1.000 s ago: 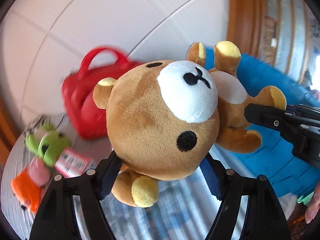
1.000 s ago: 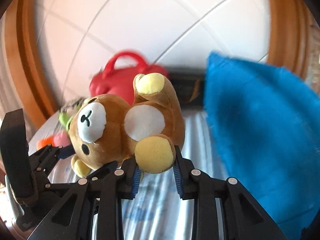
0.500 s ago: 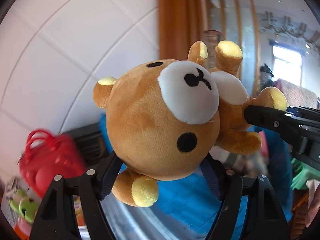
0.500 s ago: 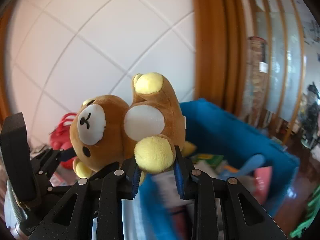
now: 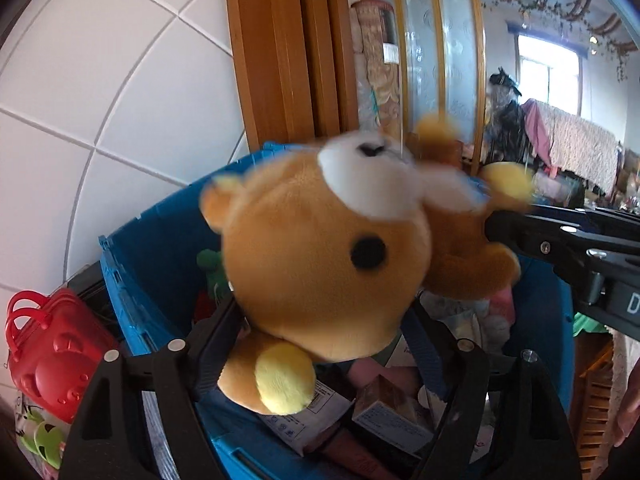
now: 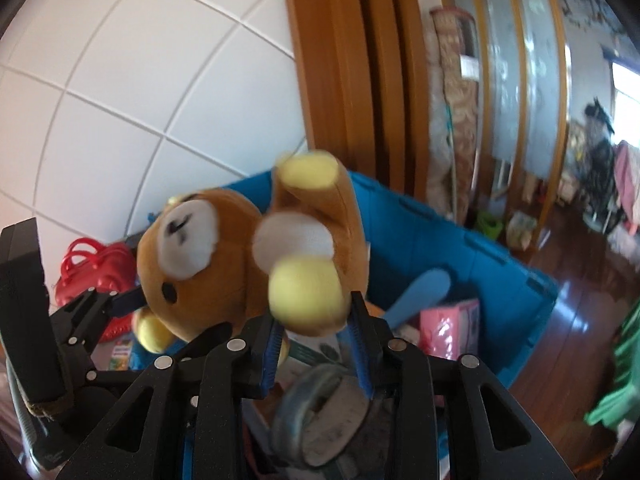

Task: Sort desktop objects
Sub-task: 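Carry the teddy bear into the blue crate and release it, then return both tools to the pig plush and tissue pack on the bed, then grasp the pink pig plush with the left tool while the right tool grasps the tissue pack, then carry the pig plush and tissue pack into the blue crate and release both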

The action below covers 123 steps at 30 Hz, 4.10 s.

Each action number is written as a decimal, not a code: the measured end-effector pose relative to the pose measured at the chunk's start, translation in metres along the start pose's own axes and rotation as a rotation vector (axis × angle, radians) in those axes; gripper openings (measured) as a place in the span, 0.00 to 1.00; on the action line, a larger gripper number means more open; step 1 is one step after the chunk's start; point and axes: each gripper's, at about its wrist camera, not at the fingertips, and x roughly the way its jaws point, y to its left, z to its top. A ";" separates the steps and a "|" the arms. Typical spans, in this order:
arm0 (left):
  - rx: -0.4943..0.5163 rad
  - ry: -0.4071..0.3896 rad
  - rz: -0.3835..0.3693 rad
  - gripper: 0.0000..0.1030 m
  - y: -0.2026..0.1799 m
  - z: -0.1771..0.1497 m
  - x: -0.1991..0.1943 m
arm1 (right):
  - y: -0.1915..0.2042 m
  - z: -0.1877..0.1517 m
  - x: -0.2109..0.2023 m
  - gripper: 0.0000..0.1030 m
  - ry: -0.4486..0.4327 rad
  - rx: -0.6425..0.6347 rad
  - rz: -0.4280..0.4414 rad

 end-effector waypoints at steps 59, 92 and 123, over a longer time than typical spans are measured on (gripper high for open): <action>-0.793 0.389 0.700 0.87 0.506 -0.444 -0.210 | 0.461 -0.192 0.143 1.00 0.437 -0.498 0.449; -0.626 0.694 0.559 0.77 0.552 -0.457 -0.111 | 0.644 -0.293 0.295 0.83 0.693 -0.973 0.509; -0.254 0.089 0.318 0.77 0.244 -0.195 -0.178 | 0.214 -0.093 -0.051 0.83 -0.053 -0.227 0.284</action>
